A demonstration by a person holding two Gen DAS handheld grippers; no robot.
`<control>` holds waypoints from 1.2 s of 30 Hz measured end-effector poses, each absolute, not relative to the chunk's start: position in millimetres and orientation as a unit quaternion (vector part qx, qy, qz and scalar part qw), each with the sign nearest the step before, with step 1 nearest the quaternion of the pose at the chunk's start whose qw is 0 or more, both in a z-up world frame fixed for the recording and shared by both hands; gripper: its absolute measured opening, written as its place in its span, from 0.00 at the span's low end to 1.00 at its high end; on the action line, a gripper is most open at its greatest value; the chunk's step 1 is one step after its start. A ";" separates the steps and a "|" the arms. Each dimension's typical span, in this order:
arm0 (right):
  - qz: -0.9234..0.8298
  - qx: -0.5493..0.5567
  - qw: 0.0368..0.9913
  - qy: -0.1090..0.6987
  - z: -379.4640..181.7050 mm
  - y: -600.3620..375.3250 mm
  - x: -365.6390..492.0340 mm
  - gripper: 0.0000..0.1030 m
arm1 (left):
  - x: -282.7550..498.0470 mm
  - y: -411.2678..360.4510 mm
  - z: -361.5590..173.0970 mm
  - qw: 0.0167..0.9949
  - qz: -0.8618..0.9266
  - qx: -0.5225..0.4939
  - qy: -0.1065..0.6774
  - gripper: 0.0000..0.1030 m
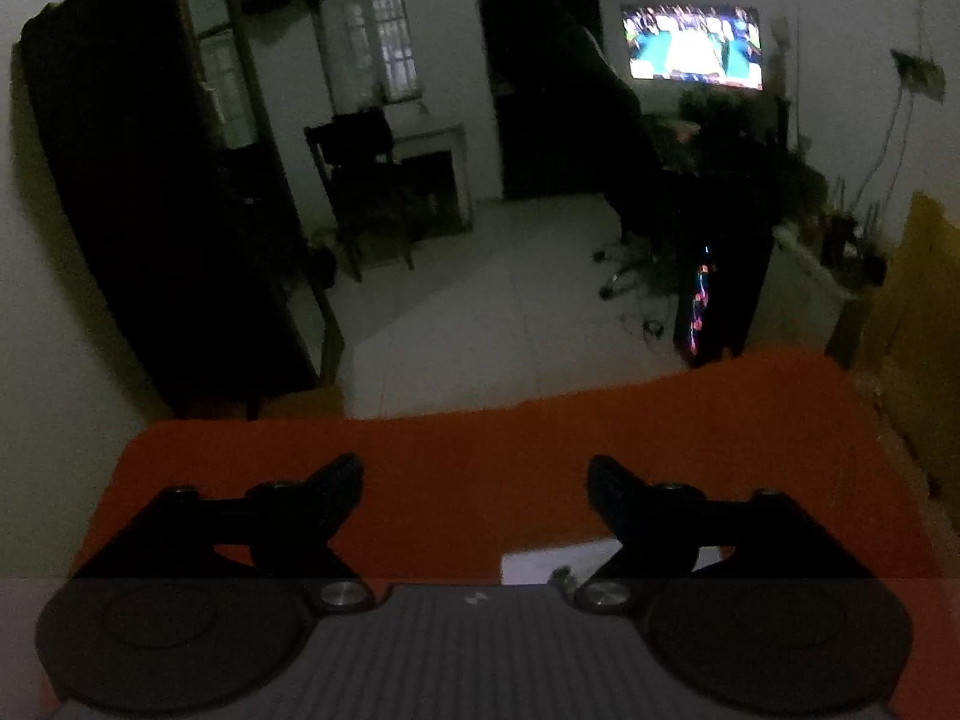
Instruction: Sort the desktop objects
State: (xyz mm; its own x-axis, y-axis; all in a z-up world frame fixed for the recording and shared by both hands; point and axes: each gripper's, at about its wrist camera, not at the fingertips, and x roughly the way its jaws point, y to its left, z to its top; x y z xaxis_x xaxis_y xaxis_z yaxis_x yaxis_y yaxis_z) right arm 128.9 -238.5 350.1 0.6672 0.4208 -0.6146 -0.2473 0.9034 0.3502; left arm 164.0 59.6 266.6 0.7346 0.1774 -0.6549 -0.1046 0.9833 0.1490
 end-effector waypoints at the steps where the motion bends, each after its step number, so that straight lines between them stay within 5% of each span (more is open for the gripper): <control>1: 0.179 0.114 0.904 0.370 343.9 -235.2 139.4 0.90 | 170.0 57.8 265.9 0.929 0.075 0.053 0.357 0.79; 21: 0.115 0.081 0.847 0.512 88.3 -215.1 316.0 0.90 | 314.2 31.4 56.2 0.874 0.074 0.093 0.472 0.79; 28: 0.159 -0.141 0.810 0.546 20.1 -170.7 303.8 0.90 | 327.8 16.7 -25.2 0.860 0.054 0.123 0.492 0.83; 36: 0.185 -0.033 0.774 0.605 -105.8 -171.2 318.6 0.90 | 323.5 -10.1 -139.4 0.830 0.008 0.157 0.535 0.83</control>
State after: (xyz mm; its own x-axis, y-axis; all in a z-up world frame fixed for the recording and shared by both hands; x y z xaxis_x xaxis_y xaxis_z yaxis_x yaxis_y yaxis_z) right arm 318.6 -171.2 -105.8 0.2004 0.2468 -0.9481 -0.3269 0.9291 0.1727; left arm 323.5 -10.1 -139.4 0.4270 0.1807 -0.8860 0.1544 0.9509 0.2683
